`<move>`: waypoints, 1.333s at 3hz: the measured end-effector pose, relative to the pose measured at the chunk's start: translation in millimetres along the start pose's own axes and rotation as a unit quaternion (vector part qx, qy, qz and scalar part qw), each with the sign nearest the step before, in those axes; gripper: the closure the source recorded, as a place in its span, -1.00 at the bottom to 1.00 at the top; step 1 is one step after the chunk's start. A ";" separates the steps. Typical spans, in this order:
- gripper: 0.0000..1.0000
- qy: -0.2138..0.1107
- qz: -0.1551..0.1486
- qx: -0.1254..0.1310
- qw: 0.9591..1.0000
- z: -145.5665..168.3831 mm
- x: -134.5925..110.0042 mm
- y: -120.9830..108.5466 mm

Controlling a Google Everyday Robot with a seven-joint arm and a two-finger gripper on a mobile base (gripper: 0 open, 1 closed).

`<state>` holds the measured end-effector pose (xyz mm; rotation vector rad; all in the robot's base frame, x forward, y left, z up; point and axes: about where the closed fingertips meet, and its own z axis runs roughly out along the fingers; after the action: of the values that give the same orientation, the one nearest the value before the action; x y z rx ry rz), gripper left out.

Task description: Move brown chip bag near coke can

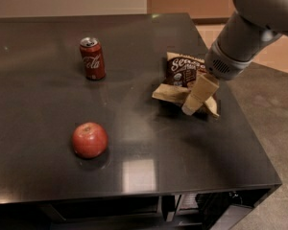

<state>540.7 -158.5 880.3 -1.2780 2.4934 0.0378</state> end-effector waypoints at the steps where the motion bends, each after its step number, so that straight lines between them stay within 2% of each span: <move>1: -1.00 -0.001 0.003 -0.001 1.000 16.0 -5.2 -0.1; 2: -0.62 0.001 0.001 0.000 1.000 25.8 -7.5 -1.9; 4: 0.30 -0.006 -0.008 0.006 1.000 25.0 -15.3 -9.2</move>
Offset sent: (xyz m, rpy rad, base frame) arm 0.0207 0.0114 -0.0324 -0.0070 0.0032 -0.0033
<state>563.4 -147.6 862.6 -1.2897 2.4695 0.0271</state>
